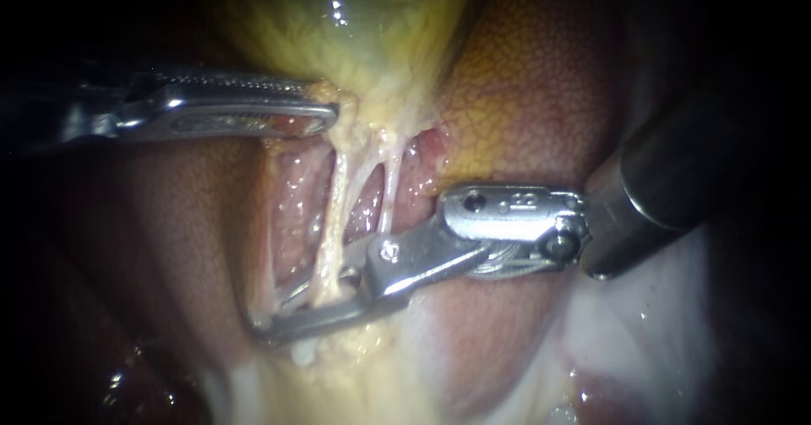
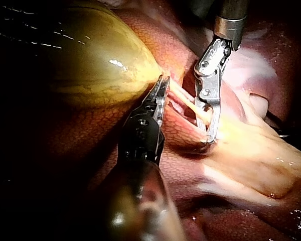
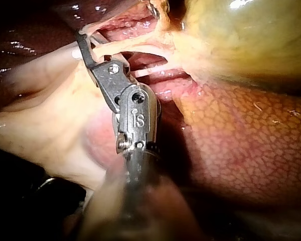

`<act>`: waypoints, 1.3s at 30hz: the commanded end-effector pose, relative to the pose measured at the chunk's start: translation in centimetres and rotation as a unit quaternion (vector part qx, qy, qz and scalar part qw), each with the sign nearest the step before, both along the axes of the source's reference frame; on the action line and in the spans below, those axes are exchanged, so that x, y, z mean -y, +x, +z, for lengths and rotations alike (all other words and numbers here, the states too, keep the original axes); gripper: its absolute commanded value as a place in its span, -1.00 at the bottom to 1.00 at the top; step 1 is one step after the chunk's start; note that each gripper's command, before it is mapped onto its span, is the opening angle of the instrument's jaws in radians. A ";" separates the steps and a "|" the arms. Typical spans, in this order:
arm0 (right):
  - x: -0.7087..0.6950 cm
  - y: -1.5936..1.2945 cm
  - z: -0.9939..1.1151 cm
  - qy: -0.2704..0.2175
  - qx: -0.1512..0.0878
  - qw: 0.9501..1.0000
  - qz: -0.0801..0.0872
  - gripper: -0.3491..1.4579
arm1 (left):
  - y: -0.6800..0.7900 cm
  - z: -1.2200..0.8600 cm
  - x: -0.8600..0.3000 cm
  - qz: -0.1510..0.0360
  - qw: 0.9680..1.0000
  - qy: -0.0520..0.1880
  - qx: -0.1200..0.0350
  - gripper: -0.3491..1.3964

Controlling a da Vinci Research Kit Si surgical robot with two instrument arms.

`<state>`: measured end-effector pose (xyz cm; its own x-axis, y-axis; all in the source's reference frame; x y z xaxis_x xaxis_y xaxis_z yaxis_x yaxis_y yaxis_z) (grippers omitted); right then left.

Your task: Clipping second clip left tube

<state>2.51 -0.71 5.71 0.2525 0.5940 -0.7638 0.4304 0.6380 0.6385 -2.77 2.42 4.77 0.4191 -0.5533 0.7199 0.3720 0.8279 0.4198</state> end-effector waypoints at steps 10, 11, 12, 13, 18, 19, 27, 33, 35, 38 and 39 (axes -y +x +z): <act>-0.03 -0.02 0.01 -0.012 0.040 0.997 0.069 -0.20 | 0.02 0.00 0.00 0.001 1.000 0.000 0.001 -1.00; -0.03 -0.02 0.02 -0.013 0.044 0.996 0.075 -0.17 | 0.03 0.00 0.00 0.001 1.000 0.000 0.001 -1.00; -0.03 -0.02 0.02 -0.012 0.047 0.996 0.079 -0.15 | 0.03 0.00 0.00 0.001 1.000 0.000 0.001 -1.00; -0.04 -0.02 0.02 -0.012 0.050 0.995 0.083 -0.13 | 0.03 0.00 0.00 0.001 1.000 0.000 0.001 -1.00; -0.07 -0.03 0.06 -0.014 0.072 0.991 0.116 -0.08 | 0.04 0.00 0.00 0.002 1.000 0.000 0.001 -1.00; -0.08 -0.04 0.07 -0.011 0.077 0.989 0.124 -0.07 | 0.04 0.00 0.00 0.002 1.000 0.000 0.001 -1.00; -0.16 -0.14 0.15 -0.051 0.121 0.981 0.142 -0.07 | 0.06 0.00 0.00 0.002 1.000 0.000 0.001 -1.00; -0.20 -0.27 0.18 -0.061 0.129 0.980 0.138 -0.07 | 0.08 0.00 0.00 0.001 1.000 0.002 0.002 -1.00; -0.21 -0.31 0.18 -0.059 0.125 0.981 0.132 -0.06 | 0.08 0.00 0.00 0.001 1.000 0.002 0.002 -1.00; -0.20 -0.34 0.17 -0.050 0.106 0.986 0.115 -0.07 | 0.08 0.01 0.00 0.001 1.000 0.002 0.002 -1.00; -0.19 -0.36 0.16 -0.046 0.095 0.988 0.110 -0.07 | 0.08 0.01 -0.01 0.001 1.000 0.002 0.002 -1.00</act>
